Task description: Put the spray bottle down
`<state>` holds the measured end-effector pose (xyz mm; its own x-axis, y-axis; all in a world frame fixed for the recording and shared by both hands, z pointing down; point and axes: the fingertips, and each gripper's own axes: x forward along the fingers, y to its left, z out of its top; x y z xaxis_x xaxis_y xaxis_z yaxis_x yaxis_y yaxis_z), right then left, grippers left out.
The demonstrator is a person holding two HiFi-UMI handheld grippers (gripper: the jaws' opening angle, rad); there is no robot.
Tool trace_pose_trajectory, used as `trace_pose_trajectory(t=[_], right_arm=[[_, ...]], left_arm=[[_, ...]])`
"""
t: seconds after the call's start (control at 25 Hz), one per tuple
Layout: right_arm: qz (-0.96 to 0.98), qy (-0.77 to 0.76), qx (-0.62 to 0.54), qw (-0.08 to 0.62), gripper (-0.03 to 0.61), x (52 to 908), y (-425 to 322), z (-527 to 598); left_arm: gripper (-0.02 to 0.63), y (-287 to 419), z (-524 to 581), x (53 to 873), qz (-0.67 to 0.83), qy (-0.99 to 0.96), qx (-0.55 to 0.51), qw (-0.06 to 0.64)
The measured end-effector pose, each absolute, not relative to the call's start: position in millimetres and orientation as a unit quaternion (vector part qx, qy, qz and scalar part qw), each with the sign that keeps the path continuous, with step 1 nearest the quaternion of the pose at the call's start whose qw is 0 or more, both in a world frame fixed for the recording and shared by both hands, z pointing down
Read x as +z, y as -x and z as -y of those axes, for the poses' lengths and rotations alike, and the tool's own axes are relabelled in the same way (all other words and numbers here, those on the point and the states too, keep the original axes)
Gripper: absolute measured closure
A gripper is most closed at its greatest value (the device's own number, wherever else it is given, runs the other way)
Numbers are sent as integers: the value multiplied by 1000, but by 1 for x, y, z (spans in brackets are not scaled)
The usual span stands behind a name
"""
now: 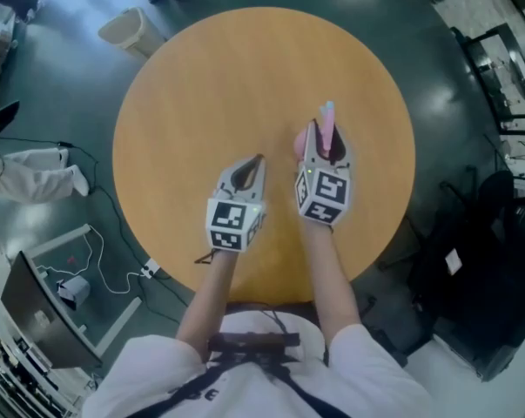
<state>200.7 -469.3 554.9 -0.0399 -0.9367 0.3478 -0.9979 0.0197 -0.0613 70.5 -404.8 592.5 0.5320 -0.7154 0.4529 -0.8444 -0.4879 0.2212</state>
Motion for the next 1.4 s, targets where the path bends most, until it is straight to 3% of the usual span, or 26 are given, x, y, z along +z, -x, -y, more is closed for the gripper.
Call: trace_pose_trajectory(t=[0.36, 1.04, 1.08, 1.2, 1.4], right_arm=[[749, -651, 77, 95, 416, 562, -175, 532], [757, -646, 69, 71, 413, 581, -181, 547], [757, -644, 75, 76, 403, 583, -181, 546], [755, -645, 92, 79, 284, 582, -184, 540], [749, -651, 87, 82, 284, 571, -183, 525]], left_arm=[[601, -69, 411, 615, 461, -840, 167, 231], [601, -73, 415, 631, 458, -837, 173, 246], [601, -72, 413, 632, 458, -836, 175, 248], [601, -71, 406, 631, 458, -834, 180, 249], [601, -65, 402, 627, 456, -835, 177, 250]])
